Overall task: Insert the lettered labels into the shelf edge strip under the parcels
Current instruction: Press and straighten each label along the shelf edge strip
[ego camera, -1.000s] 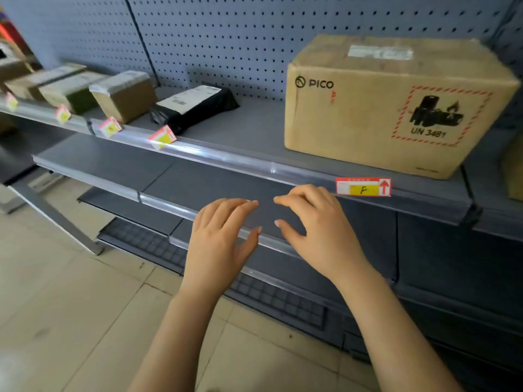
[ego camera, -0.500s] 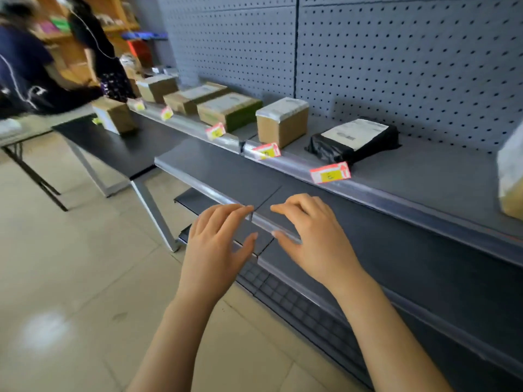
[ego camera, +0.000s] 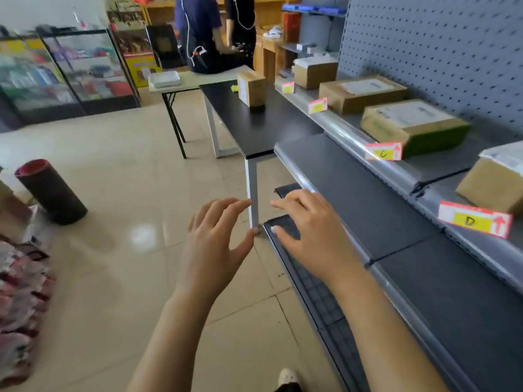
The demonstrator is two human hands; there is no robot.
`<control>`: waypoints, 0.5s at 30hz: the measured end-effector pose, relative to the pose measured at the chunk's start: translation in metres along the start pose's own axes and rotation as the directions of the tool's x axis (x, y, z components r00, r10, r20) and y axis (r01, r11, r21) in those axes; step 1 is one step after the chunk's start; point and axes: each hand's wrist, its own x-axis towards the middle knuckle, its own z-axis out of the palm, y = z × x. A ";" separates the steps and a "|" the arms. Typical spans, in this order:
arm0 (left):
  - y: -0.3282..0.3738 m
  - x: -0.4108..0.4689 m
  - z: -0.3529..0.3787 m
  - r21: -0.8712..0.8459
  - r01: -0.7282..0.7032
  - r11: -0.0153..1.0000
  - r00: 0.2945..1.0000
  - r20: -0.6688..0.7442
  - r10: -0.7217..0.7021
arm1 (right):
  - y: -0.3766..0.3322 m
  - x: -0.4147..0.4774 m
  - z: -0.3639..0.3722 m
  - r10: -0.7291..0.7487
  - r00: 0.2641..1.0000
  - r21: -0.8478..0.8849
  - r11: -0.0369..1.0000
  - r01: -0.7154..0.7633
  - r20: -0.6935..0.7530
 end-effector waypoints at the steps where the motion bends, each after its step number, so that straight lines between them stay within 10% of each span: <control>1: -0.008 0.014 0.005 0.015 0.019 1.000 1.000 -0.009 -0.019 | 0.007 0.019 0.006 -0.014 1.000 0.013 1.000 0.014 0.010; 15: -0.107 0.175 0.088 0.067 0.108 0.992 0.993 -0.057 -0.104 | 0.093 0.218 0.079 -0.047 0.999 0.097 0.994 0.046 0.000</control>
